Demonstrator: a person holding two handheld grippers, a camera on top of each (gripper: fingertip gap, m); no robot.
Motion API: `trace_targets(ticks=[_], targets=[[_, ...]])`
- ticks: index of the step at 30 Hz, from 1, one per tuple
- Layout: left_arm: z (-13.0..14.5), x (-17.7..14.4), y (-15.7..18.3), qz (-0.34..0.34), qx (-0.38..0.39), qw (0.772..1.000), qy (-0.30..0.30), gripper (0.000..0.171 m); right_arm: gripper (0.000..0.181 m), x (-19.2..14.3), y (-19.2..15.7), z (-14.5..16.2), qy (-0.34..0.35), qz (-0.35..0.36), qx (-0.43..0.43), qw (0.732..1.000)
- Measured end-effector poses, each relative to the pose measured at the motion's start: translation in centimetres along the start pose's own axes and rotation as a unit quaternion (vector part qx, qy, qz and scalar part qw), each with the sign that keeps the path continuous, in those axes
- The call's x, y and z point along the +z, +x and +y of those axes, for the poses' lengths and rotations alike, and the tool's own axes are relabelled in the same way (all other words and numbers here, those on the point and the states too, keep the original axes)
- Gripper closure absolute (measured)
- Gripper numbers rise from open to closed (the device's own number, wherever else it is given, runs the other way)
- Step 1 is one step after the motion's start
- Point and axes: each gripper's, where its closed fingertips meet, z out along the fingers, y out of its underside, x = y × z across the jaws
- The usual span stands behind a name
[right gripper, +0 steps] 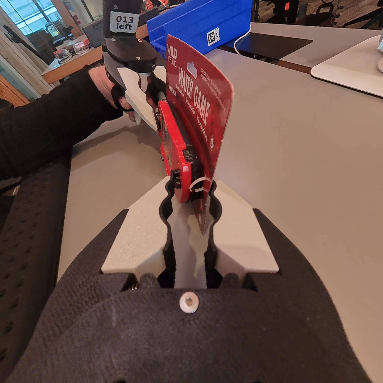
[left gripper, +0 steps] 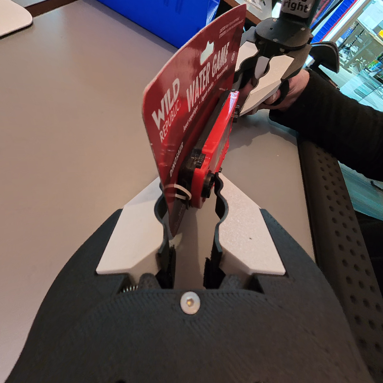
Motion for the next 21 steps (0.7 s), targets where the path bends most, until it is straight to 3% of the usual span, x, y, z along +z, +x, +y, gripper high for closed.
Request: trace_targets(ticks=[8,21], targets=[[0.1,-0.8,1.0,0.036,0.023,0.999,0.020,0.134,0.152,0.0,-0.1,0.0,0.001,-0.003,-0.001,1.000],[0.0,-1.2,1.0,0.040,0.030,0.998,0.031,0.139,0.149,0.0,-0.2,0.0,0.001,-0.005,-0.001,1.000]])
